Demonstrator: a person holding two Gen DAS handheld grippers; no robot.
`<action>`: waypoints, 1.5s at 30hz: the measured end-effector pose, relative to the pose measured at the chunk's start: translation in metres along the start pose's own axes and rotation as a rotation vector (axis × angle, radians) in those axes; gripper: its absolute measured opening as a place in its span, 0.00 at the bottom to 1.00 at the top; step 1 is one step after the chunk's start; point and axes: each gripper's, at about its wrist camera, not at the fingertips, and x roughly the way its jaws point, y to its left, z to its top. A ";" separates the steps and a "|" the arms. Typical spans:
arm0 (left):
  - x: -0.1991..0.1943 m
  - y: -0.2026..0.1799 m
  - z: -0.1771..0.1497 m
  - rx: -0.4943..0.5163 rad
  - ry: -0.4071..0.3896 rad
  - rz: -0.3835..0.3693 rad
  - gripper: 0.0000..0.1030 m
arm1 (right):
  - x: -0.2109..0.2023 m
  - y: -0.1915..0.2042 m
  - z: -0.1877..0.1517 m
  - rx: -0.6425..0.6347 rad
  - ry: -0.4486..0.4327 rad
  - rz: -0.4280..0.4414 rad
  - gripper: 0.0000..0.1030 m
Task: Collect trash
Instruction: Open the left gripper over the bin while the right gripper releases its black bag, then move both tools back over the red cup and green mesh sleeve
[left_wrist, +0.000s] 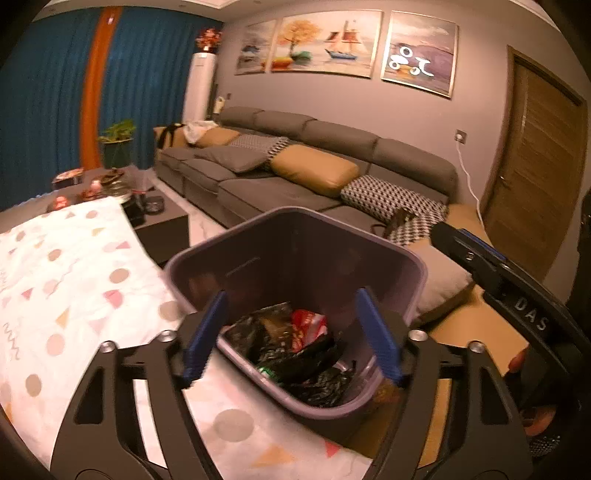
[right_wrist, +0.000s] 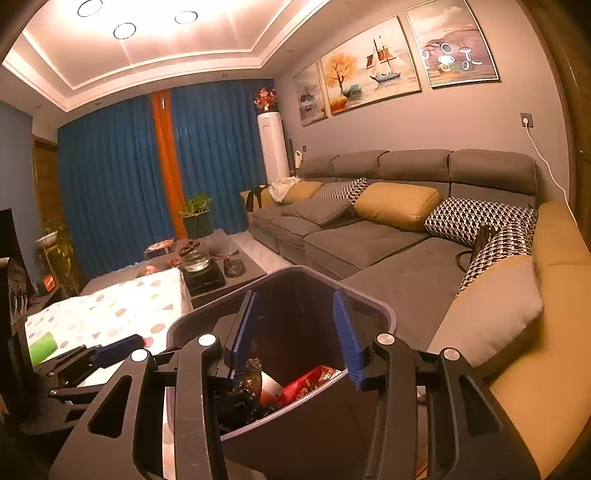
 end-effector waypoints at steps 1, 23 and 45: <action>-0.003 0.002 0.000 -0.009 -0.007 0.011 0.80 | -0.001 0.000 0.000 0.000 -0.002 0.002 0.45; -0.146 0.051 -0.035 -0.092 -0.125 0.377 0.94 | -0.051 0.078 -0.011 -0.104 0.005 0.188 0.73; -0.350 0.242 -0.120 -0.325 -0.143 0.850 0.94 | -0.069 0.250 -0.049 -0.251 0.097 0.485 0.77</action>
